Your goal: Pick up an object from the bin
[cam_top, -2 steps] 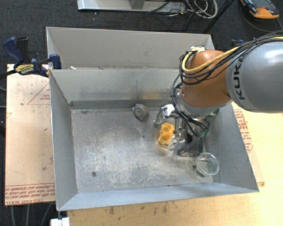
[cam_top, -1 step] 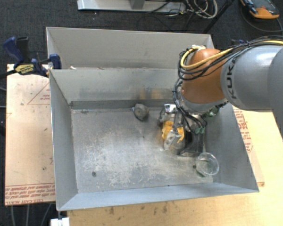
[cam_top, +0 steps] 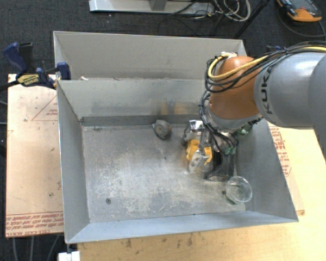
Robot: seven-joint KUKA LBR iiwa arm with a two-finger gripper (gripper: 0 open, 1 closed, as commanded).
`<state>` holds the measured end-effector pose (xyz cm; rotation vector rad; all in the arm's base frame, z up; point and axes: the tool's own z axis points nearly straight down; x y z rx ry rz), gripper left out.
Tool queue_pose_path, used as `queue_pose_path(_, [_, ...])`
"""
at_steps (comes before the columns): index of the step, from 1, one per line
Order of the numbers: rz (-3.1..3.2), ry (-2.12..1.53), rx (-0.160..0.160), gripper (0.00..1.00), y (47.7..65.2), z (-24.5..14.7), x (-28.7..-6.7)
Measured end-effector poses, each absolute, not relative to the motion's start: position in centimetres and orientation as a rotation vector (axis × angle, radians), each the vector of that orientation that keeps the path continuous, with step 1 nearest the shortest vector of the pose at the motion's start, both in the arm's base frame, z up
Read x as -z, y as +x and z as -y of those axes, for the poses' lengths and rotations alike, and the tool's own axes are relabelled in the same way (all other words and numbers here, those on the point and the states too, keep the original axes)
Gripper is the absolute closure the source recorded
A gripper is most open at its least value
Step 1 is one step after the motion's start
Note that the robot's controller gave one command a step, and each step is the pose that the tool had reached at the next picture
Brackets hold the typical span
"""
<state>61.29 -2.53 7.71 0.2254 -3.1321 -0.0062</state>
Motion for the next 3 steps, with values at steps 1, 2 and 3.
queue_pose_path(1, [3.123, 0.343, 0.003, 1.00, 62.2, 2.5, -11.0])
queue_pose_path(2, [3.101, 0.509, 0.002, 1.00, 63.7, 3.0, -17.7])
queue_pose_path(3, [3.109, 0.517, -0.001, 1.00, 63.6, 2.9, -20.5])
